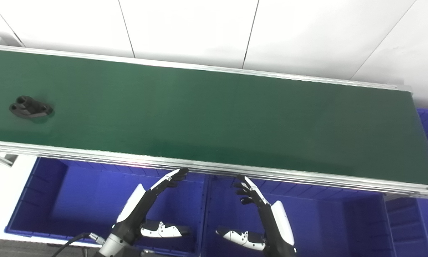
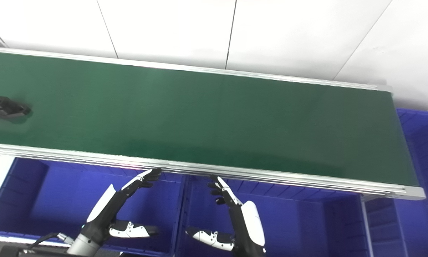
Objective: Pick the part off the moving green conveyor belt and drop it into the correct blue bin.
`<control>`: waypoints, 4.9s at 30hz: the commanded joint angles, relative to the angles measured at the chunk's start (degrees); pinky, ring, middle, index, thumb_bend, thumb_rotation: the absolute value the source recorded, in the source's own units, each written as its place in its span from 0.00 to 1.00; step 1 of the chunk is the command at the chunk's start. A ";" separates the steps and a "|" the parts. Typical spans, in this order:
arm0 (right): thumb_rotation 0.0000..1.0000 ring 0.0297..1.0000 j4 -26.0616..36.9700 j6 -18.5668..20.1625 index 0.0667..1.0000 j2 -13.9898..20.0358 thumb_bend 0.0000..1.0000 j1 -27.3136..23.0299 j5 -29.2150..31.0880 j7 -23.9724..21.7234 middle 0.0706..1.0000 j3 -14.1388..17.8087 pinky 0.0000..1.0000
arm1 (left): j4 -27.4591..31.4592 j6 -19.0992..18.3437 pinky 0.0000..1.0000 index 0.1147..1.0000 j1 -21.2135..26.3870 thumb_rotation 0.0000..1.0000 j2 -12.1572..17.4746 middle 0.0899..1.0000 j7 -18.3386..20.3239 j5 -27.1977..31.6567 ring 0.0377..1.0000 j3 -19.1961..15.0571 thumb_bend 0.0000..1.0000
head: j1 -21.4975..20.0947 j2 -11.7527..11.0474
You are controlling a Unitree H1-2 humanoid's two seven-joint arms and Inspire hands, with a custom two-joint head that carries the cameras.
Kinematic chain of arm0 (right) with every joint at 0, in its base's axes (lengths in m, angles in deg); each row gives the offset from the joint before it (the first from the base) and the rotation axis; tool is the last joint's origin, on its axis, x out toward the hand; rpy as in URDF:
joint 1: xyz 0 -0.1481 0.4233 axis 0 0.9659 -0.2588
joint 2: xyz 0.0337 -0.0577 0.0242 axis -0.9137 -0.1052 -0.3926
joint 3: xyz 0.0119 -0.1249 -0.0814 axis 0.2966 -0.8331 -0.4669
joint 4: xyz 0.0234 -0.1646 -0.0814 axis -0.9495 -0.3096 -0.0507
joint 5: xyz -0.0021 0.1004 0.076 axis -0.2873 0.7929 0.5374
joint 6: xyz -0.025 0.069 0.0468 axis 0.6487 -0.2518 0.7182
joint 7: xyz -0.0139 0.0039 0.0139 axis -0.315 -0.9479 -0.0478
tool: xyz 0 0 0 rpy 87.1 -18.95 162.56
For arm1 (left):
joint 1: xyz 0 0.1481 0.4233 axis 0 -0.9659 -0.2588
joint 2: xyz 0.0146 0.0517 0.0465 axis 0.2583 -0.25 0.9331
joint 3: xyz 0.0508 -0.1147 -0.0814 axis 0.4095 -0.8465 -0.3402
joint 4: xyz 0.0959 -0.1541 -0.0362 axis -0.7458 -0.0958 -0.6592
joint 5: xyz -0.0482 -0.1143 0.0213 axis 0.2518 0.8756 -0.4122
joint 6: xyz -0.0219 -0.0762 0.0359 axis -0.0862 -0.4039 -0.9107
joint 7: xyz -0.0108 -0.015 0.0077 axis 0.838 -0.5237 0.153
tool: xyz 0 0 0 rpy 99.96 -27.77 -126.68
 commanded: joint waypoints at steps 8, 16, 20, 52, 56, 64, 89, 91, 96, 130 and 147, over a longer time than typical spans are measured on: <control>0.40 0.76 1.48 -0.89 0.89 -0.43 0.80 0.13 -0.01 -0.15 0.81 -0.02 0.67 | 1.25 1.78 0.81 0.87 -0.31 0.52 0.73 0.87 -0.12 -0.36 0.85 -0.49 0.73 | 0.09 -0.19; 0.40 0.76 1.37 -1.14 0.89 -0.44 0.80 0.05 0.44 -0.53 0.81 0.04 0.68 | 1.00 1.78 0.81 0.87 0.51 0.50 0.87 0.87 -0.48 -0.19 0.85 0.16 0.71 | 0.03 -0.09; 0.41 0.76 1.46 -0.91 0.89 -0.42 0.80 0.04 0.01 -0.54 0.81 0.04 0.67 | 1.16 1.78 0.80 0.87 0.43 0.51 0.80 0.87 -0.53 -0.69 0.84 0.06 0.71 | 0.09 -0.02; 0.39 0.76 1.62 -0.89 0.89 -0.75 0.79 0.35 -0.39 -0.64 0.81 0.22 0.66 | 1.06 1.78 0.78 0.86 -0.23 0.50 1.08 0.86 -1.03 -0.40 0.83 0.37 0.72 | 0.13 -0.41; 0.38 0.76 1.21 -1.23 0.89 -0.61 0.79 0.33 0.09 -0.68 0.81 0.31 0.67 | 0.82 1.78 0.79 0.87 -0.15 0.49 1.08 0.86 -1.05 -0.49 0.84 0.73 0.71 | 4.13 -1.52; 0.34 0.80 -2.06 -5.34 0.93 0.67 0.76 -0.26 4.19 -0.38 0.84 1.14 0.69 | -0.82 1.78 0.72 0.83 0.84 0.44 -0.26 0.83 -1.64 -0.20 0.79 2.57 0.71 | 17.93 -7.19; 0.38 0.84 -4.08 -6.65 0.98 1.85 0.77 -2.05 5.75 0.26 0.88 1.17 0.69 | -3.17 1.78 0.68 0.79 3.39 0.41 -1.01 0.79 -2.72 -1.58 0.75 4.02 0.65 | 22.59 -12.91; 0.38 0.84 -3.12 -6.68 0.98 2.14 0.76 -2.22 6.30 0.76 0.88 0.82 0.69 | -3.11 1.78 0.68 0.78 3.44 0.41 -1.04 0.79 -2.78 -1.44 0.74 4.04 0.66 | 22.71 -12.83; 0.35 0.83 0.69 -6.70 0.95 2.68 0.75 -3.82 7.37 4.46 0.86 0.10 0.71 | -3.41 1.78 0.68 0.78 3.65 0.40 -1.00 0.78 -2.92 -1.05 0.74 4.48 0.66 | 22.53 -12.57; 0.53 0.76 17.75 12.55 0.87 -3.29 0.78 -25.79 1.03 -13.30 0.82 4.18 0.64 | -1.43 1.78 0.70 0.81 1.81 0.47 2.41 0.80 -2.46 -0.27 0.77 3.72 0.70 | 4.74 -7.03; 0.56 0.80 11.35 24.50 0.88 -6.92 0.81 -39.27 -9.16 -22.17 0.83 -1.17 0.73 | 0.44 1.77 0.74 0.83 1.28 0.45 3.88 0.82 -2.12 0.17 0.80 3.74 0.71 | 0.25 -2.59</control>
